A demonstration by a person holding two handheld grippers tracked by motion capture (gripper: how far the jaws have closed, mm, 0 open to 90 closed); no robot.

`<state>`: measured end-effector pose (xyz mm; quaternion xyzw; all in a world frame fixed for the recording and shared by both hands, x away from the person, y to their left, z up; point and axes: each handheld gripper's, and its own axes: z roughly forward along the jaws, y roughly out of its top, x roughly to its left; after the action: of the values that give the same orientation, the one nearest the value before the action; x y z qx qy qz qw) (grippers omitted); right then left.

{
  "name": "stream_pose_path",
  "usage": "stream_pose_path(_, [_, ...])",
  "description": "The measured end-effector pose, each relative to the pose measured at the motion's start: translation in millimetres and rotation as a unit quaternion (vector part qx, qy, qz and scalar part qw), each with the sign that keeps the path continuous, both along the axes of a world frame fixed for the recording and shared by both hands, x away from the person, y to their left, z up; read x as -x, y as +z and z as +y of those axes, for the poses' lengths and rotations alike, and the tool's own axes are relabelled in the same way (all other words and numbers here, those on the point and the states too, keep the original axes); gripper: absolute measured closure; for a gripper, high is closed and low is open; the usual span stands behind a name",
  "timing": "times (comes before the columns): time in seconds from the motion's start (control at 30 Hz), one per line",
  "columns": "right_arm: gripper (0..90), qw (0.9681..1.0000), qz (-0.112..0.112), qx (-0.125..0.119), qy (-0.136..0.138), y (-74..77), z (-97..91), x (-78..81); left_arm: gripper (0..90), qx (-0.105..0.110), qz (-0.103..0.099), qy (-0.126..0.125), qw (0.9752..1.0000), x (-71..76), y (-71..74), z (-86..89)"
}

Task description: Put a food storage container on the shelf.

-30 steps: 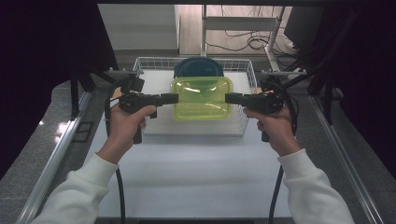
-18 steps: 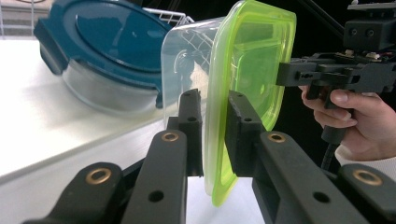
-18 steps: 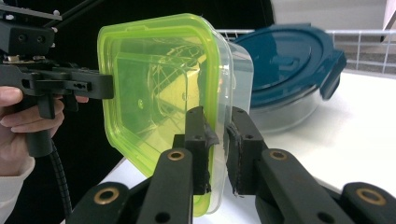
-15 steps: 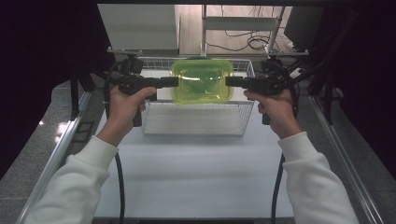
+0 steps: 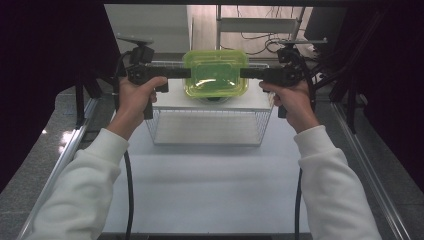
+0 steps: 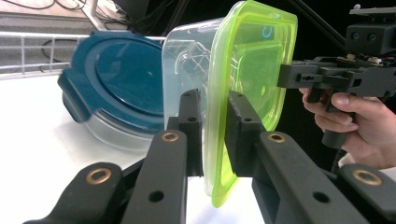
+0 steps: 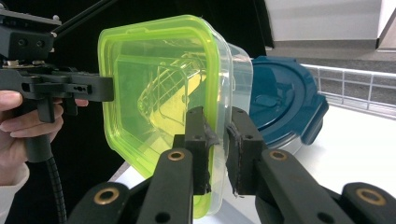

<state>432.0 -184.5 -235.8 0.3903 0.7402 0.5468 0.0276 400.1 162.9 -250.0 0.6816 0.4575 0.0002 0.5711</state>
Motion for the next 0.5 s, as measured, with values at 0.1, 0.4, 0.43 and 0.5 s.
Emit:
stream_pose_path(0.1, [78.9, 1.0, 0.002, 0.002, -0.003, 2.2, 2.0, -7.3, 78.8, 0.007, 0.006, 0.002, 1.0, -8.5, -0.6, 1.6])
stream_pose_path(0.4, [78.9, 0.9997, 0.019, 0.006, -0.013, 4.7, 7.4, -29.9, 79.2, 0.015, 0.029, 0.011, 0.9994, -30.5, -2.7, 4.1])
stream_pose_path(0.43, [78.9, 0.9997, 0.021, 0.005, -0.013, 4.2, 7.1, -32.2, 79.2, 0.017, 0.031, 0.012, 0.9993, -32.1, -2.8, 3.6])
stream_pose_path(0.5, [78.9, 0.9995, 0.028, 0.0, -0.015, 3.1, 6.6, -36.1, 79.1, 0.017, 0.034, 0.011, 0.9992, -35.3, -3.3, 3.4])
